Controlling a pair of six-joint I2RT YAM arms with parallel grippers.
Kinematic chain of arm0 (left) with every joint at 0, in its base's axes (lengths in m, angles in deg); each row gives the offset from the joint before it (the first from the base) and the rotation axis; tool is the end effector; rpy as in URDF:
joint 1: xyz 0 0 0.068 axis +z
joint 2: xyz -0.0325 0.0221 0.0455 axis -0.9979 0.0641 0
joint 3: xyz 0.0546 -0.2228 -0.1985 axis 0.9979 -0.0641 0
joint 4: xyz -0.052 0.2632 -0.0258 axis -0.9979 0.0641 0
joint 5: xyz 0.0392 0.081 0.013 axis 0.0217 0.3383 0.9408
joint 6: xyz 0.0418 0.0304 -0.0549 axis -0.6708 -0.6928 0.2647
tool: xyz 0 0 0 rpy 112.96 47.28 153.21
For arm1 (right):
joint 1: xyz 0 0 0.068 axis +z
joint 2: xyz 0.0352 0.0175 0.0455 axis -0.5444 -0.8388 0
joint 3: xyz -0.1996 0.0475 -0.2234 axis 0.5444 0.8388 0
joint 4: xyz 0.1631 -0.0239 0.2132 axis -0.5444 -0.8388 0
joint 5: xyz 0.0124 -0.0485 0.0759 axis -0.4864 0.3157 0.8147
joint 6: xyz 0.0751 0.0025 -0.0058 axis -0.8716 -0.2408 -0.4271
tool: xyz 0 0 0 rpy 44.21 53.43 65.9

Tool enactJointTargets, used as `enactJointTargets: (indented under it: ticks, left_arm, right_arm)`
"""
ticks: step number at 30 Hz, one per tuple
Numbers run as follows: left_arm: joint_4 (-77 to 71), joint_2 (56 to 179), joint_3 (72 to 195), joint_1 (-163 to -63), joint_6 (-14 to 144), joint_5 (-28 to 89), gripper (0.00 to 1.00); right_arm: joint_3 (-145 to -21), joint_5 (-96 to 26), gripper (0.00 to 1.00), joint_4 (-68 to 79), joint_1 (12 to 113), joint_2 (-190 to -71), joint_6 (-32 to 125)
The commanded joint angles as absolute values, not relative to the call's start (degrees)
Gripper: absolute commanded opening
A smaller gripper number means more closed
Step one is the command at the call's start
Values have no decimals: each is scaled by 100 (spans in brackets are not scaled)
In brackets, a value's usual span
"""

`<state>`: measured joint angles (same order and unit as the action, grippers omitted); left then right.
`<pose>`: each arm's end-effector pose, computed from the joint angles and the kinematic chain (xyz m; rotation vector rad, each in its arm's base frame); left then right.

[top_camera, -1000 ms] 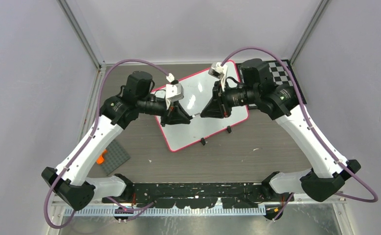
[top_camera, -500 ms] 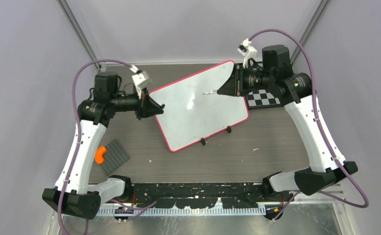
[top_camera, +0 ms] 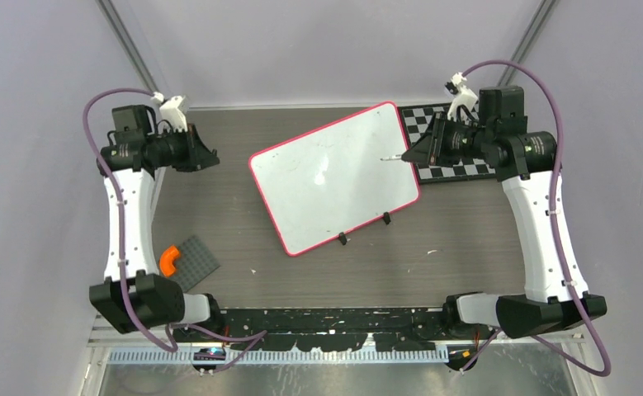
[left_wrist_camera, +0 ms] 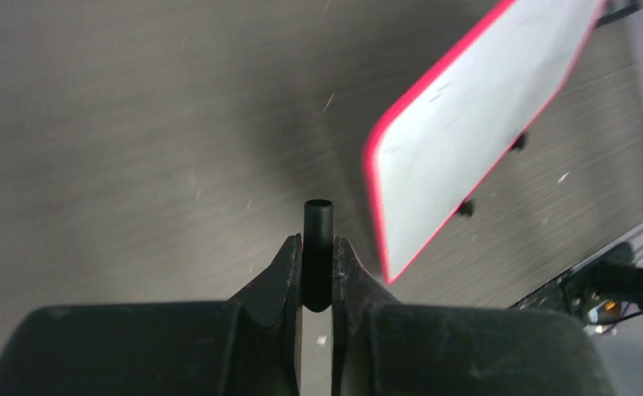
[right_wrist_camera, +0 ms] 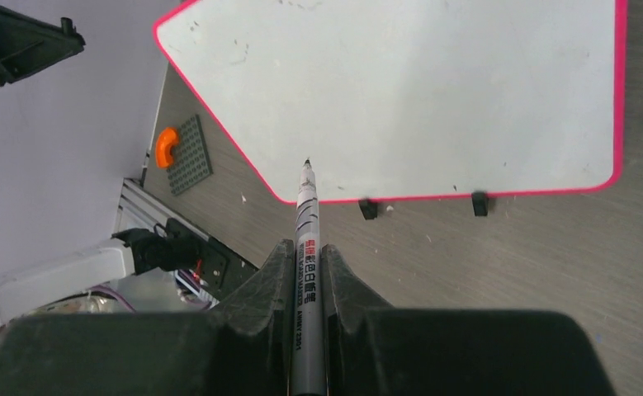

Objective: Write a sentence on the whiteboard
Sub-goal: Place the pen cap at the center of the board.

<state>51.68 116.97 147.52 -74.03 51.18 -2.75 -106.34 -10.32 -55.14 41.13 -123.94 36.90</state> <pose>0.2735 0.0164 0.4284 0.1727 2.1525 -0.6788 0.2442 0.0690 0.4791 -0.1615 2.2312 0.8567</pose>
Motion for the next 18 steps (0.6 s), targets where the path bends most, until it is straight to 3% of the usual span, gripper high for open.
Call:
enactJointTargets:
  ticks: [1,9,18]
  left_arm:
    - [6592,12029,14552,-7335,4219,1075,0]
    - [6252,12186,13327,-7327,3855,2103,0]
    - [5951,12475,12384,-7340,3682,2383,1]
  right_arm:
    - [-10216,-897,0,-5636,4055,-12113,3901]
    - [-9763,-1235,0,-5378,4053,-11974,4805]
    - [-9010,-1444,0,-4764,4572,-11423,5414]
